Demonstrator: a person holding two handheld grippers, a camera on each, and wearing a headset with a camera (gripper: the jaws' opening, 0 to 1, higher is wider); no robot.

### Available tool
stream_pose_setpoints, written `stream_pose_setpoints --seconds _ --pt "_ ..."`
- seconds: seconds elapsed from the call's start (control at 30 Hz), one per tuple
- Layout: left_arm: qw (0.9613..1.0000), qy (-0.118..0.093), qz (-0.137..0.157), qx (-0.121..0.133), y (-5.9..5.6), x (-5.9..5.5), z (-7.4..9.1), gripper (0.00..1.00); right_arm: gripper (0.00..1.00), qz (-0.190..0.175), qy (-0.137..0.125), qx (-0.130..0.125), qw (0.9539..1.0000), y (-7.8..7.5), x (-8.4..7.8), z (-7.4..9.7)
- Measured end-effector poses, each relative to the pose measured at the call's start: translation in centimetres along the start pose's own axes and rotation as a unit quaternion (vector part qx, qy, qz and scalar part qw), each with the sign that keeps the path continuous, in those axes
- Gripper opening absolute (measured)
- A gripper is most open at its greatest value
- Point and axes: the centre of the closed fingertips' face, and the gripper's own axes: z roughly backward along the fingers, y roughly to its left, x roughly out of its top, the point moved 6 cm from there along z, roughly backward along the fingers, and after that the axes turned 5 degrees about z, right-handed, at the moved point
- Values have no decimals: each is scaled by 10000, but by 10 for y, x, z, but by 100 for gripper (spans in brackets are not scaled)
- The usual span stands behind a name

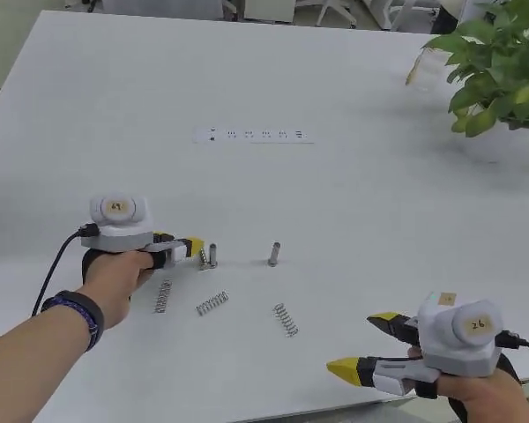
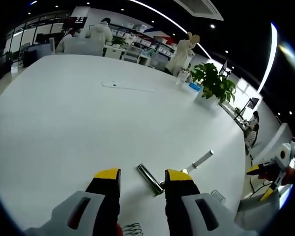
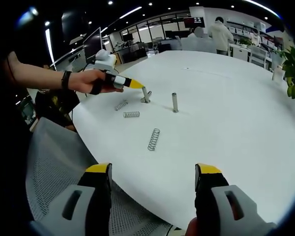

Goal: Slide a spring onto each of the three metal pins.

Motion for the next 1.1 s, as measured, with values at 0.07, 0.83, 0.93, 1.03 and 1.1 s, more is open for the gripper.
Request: stream_pose_setpoints --seconds 0.07,0.83,0.93,1.03,1.1 --pt "10000 18 28 10 1 -1 -2 29 67 7 -15 1 10000 0 1 -1" --pt "9995 259 109 114 -3 -8 -26 18 68 99 -93 -1 9999 2 9 0" --pt "9994 303 -17 135 -4 -7 -28 18 68 85 -93 -14 9999 2 8 1" --pt "9989 380 -241 166 -5 -6 -30 18 68 81 -81 -21 9999 2 8 2" --pt "9980 431 -412 189 -5 -5 -31 18 68 73 -80 -24 9999 2 7 2"
